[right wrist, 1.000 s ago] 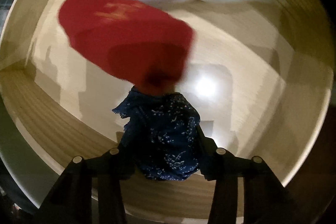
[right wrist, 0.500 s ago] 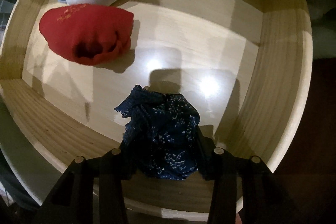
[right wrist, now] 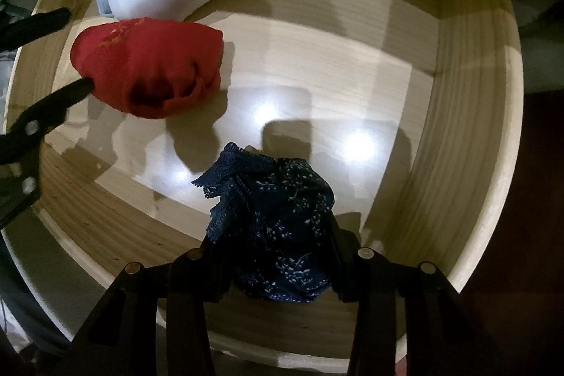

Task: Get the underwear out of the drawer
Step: 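Grasp the red rolled item with the left gripper while the right gripper holds the navy underwear, then lift the red rolled item with the left gripper toward the white box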

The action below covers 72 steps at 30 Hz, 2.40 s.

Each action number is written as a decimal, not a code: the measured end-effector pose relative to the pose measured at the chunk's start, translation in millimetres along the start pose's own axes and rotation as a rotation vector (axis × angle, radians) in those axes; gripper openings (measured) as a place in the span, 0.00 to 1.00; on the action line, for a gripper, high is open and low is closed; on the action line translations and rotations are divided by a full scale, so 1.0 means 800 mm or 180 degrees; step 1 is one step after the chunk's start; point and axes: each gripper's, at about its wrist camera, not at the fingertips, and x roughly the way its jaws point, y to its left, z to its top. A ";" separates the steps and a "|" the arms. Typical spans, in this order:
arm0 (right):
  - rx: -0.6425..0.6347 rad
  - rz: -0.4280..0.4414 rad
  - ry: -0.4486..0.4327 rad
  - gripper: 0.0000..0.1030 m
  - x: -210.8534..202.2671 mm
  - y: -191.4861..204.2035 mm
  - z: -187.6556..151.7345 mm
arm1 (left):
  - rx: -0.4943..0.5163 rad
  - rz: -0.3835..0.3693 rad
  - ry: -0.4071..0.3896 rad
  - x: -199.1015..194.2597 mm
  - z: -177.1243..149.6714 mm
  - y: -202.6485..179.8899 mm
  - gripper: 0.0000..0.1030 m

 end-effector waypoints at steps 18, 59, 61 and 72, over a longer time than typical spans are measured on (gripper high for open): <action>0.0036 0.0119 -0.0039 0.39 -0.039 -0.056 -0.010 | -0.0606 -0.0511 0.0424 0.039 0.018 0.016 0.44; -0.0036 -0.0208 -0.0011 0.38 -0.046 -0.022 -0.010 | -0.1785 -0.0432 -0.0850 -0.215 -0.063 0.071 0.25; -0.0039 -0.0214 -0.0009 0.38 -0.046 -0.022 -0.009 | -0.1886 -0.0416 -0.1052 -0.244 -0.062 0.087 0.25; -0.0064 -0.0276 0.0002 0.38 -0.046 -0.008 -0.003 | -0.2345 0.0124 -0.1805 -0.342 -0.027 0.183 0.25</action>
